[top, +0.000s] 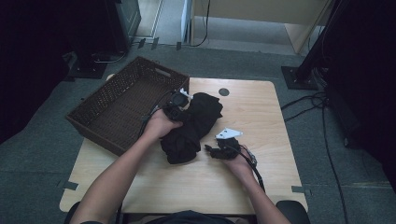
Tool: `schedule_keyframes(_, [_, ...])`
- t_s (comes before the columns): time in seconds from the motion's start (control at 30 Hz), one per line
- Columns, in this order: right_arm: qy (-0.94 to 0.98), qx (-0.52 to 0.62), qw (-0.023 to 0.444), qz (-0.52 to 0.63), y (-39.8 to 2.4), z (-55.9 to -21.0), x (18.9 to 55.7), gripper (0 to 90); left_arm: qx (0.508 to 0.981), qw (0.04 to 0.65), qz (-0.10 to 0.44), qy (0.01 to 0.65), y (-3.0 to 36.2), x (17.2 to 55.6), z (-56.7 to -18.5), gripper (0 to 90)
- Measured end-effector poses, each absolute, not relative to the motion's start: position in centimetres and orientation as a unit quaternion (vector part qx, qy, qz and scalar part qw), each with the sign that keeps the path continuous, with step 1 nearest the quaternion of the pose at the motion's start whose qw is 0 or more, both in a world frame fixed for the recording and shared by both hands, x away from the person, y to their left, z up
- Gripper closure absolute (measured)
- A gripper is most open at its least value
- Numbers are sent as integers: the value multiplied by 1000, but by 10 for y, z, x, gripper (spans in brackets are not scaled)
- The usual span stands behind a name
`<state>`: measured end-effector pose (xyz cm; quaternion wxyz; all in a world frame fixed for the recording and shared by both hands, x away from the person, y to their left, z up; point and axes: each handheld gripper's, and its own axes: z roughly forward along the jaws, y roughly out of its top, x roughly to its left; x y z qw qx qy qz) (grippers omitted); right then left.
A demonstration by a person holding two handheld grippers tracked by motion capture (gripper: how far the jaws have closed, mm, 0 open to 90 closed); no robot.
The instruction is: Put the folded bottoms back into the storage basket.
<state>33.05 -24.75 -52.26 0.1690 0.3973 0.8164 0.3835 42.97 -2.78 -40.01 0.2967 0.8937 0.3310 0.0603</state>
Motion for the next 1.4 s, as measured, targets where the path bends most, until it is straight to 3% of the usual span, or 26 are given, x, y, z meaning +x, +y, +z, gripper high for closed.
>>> schedule_keyframes(0.9, [816, 400, 169, 382, -247, -522, 330, 373, 860, 339, 138, 357, 65, 462, -275, 721])
schedule_keyframes(1.17, [815, 401, 170, 382, -246, -522, 330, 373, 854, 323, 152, 378, 97, 474, -269, 722])
schedule_keyframes(1.4, [815, 401, 169, 382, -246, -522, 331, 373, 858, 312, 144, 381, 105, 482, -290, 722])
